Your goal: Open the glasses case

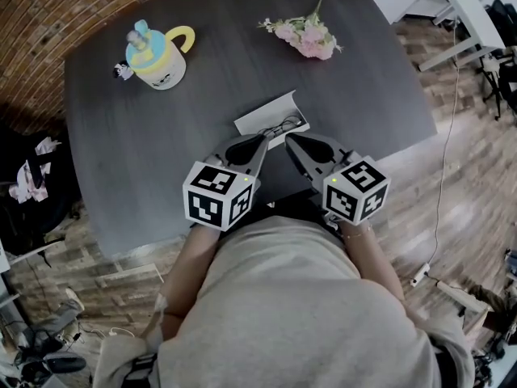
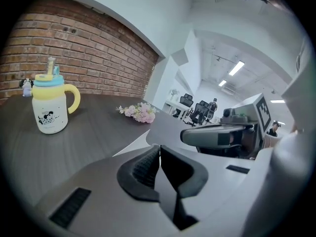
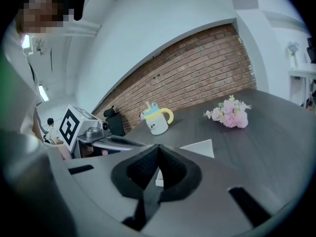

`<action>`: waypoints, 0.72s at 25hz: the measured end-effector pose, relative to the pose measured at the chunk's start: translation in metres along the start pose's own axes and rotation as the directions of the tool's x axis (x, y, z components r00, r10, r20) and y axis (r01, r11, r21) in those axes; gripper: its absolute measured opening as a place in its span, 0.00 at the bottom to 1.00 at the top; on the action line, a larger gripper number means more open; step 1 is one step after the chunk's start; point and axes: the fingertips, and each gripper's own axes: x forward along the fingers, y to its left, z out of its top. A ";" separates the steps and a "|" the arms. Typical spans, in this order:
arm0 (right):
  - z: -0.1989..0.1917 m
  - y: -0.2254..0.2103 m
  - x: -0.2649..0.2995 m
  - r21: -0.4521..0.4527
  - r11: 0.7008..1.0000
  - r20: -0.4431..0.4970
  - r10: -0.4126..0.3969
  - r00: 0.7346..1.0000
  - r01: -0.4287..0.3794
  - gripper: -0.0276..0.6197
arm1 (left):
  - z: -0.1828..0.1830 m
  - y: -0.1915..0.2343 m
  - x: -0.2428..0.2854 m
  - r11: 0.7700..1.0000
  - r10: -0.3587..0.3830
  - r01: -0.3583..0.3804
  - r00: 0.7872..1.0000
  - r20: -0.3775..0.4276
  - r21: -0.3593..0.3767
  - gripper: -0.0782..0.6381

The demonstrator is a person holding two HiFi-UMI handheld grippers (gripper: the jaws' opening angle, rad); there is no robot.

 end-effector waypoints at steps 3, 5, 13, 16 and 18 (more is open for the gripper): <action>0.001 -0.003 -0.003 -0.001 1.000 0.002 -0.013 1.000 0.013 0.05 | -0.002 -0.002 0.004 1.000 -0.009 0.009 1.000 -0.010 0.002 0.15; 0.001 -0.004 -0.005 0.001 1.000 0.003 -0.020 1.000 0.020 0.05 | -0.003 -0.002 0.006 1.000 -0.014 0.014 1.000 -0.016 0.002 0.15; -0.005 -0.007 -0.008 0.013 0.999 -0.006 -0.040 0.999 0.040 0.05 | -0.009 -0.002 0.008 1.000 -0.014 0.014 0.999 -0.033 0.005 0.15; -0.006 -0.006 -0.009 0.015 0.999 -0.002 -0.048 0.999 0.048 0.05 | -0.012 -0.001 0.007 1.000 -0.013 0.013 0.999 -0.038 0.001 0.15; -0.007 -0.006 -0.009 0.014 0.999 -0.005 -0.050 0.999 0.050 0.05 | -0.014 0.001 0.005 1.000 -0.010 0.010 0.999 -0.042 -0.001 0.15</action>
